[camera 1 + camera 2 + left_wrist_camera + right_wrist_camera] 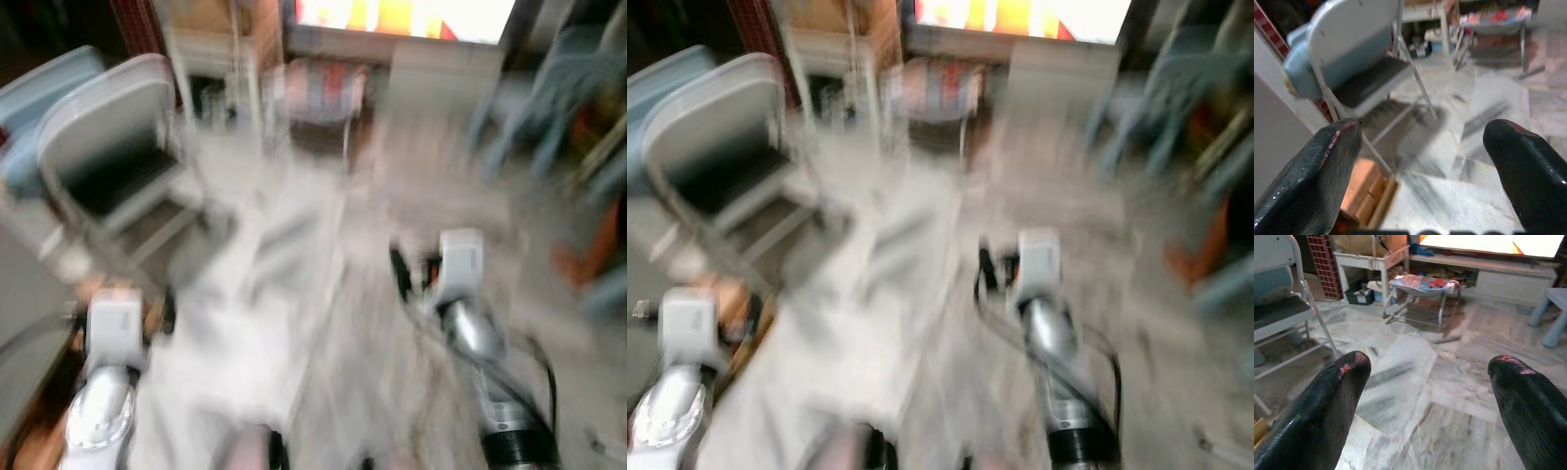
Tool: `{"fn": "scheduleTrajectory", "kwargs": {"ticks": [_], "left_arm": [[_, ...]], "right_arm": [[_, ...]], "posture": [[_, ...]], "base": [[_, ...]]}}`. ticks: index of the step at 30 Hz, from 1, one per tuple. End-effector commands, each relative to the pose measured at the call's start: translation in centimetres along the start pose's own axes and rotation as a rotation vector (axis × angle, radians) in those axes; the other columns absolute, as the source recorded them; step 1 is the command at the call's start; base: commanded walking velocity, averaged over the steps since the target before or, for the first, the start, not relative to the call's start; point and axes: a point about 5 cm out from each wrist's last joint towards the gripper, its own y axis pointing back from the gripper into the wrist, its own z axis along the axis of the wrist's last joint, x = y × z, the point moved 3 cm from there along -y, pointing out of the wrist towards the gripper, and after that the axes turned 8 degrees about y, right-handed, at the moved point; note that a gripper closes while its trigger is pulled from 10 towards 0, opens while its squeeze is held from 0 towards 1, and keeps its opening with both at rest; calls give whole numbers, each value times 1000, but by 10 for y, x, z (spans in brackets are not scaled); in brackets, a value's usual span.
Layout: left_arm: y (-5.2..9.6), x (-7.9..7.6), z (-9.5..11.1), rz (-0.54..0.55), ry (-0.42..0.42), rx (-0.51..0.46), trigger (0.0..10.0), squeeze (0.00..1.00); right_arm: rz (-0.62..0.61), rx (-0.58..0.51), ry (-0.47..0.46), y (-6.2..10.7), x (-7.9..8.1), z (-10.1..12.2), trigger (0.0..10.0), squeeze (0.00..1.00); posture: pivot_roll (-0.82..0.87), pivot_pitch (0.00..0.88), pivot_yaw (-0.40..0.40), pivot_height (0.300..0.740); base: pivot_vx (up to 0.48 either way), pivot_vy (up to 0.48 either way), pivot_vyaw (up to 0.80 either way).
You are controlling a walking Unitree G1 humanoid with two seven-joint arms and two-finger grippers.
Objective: Restocking fridge
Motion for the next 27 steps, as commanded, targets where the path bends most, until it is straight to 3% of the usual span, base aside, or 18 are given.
{"fn": "scheduleTrajectory", "kwargs": {"ticks": [1,8,11,17,27], "left_arm": [[-1,3,5,8,-14,-16,10000,0],[1,3,8,-2,-35,-36,10000,0],[2,8,2,16,22,-5,10000,0],[10,8,-7,29,30,25,10000,0],[9,4,-10,23,61,44,10000,0]], "right_arm": [[9,-8,-4,-2,4,4,10000,0],[14,-11,3,-6,4,7,10000,0],[10,8,-10,-4,5,3,10000,0],[5,76,22,5,4,-14,10000,0],[-27,56,12,0,3,-9,10000,0]], "posture": [[18,86,25,740],[31,98,27,740],[33,108,22,740],[40,105,14,740],[39,94,6,740]], "base": [[-251,382,0],[0,87,0],[0,0,0],[0,465,0],[-24,436,0]]}}
